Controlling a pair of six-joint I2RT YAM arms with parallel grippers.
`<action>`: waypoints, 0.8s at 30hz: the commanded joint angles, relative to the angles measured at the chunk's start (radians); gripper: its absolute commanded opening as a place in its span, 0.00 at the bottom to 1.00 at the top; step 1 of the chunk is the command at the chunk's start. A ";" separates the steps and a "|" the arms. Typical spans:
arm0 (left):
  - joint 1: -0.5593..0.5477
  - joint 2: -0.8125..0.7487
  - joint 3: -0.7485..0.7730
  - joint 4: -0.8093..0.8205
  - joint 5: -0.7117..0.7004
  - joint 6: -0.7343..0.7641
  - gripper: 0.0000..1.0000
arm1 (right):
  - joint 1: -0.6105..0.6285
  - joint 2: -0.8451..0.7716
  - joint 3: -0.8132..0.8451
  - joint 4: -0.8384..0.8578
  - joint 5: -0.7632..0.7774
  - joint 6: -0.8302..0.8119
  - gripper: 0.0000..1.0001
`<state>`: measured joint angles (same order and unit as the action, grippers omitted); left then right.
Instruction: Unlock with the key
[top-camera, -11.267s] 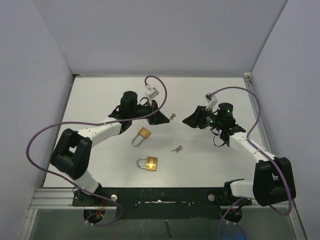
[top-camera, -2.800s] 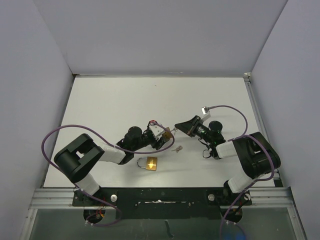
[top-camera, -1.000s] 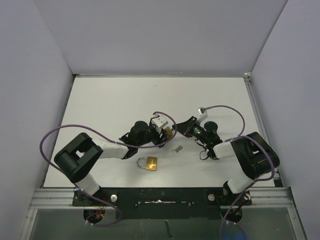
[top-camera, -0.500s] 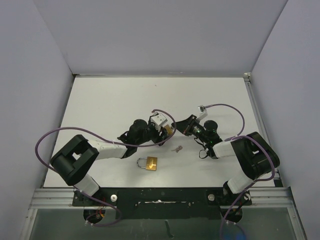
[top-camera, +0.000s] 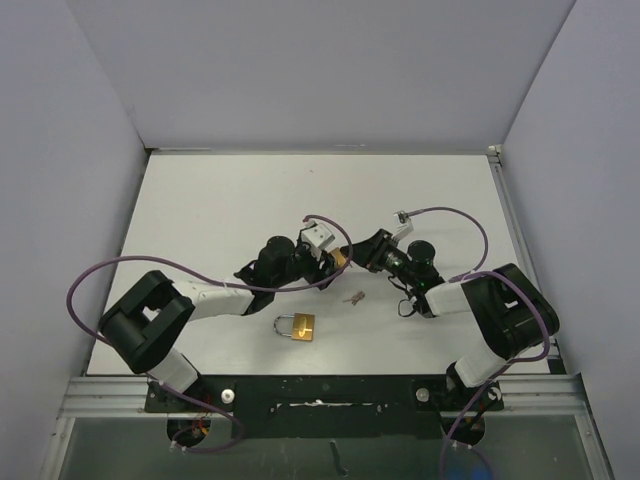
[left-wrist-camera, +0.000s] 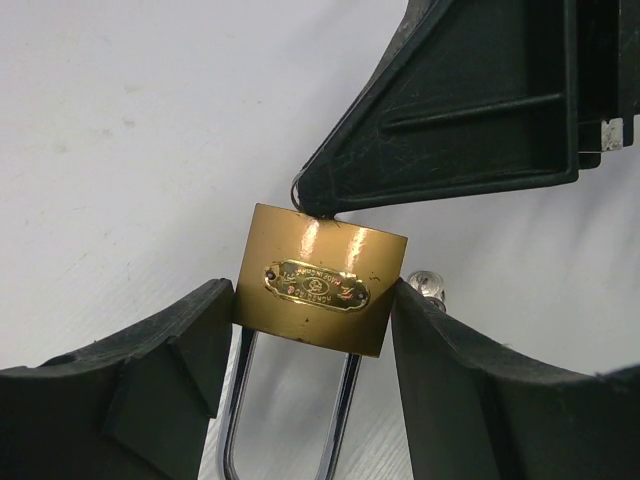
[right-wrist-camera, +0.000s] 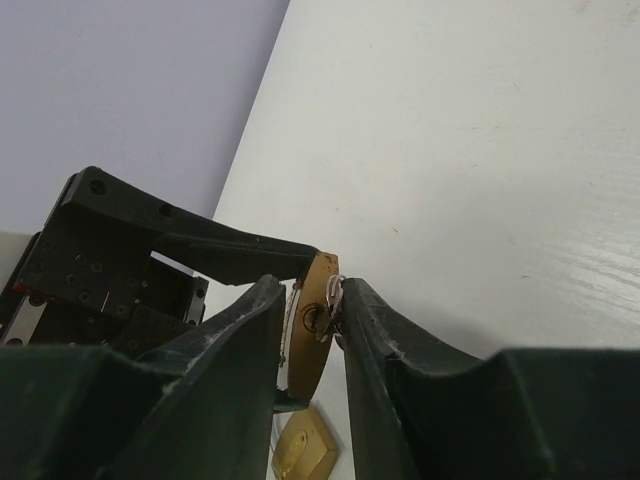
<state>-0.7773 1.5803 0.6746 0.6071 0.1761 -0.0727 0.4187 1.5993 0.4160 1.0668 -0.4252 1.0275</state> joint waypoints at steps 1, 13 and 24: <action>-0.004 -0.081 0.074 0.185 0.025 -0.016 0.00 | -0.002 -0.015 0.032 0.015 -0.065 -0.007 0.33; -0.004 -0.121 0.026 0.093 0.023 0.024 0.00 | -0.162 -0.126 0.042 -0.082 -0.142 -0.028 0.45; -0.004 -0.129 0.061 -0.085 0.044 0.104 0.00 | -0.223 -0.320 0.163 -0.594 -0.107 -0.321 0.53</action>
<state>-0.7776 1.5223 0.6743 0.5140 0.1928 -0.0139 0.1848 1.3754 0.4641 0.7788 -0.5682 0.9245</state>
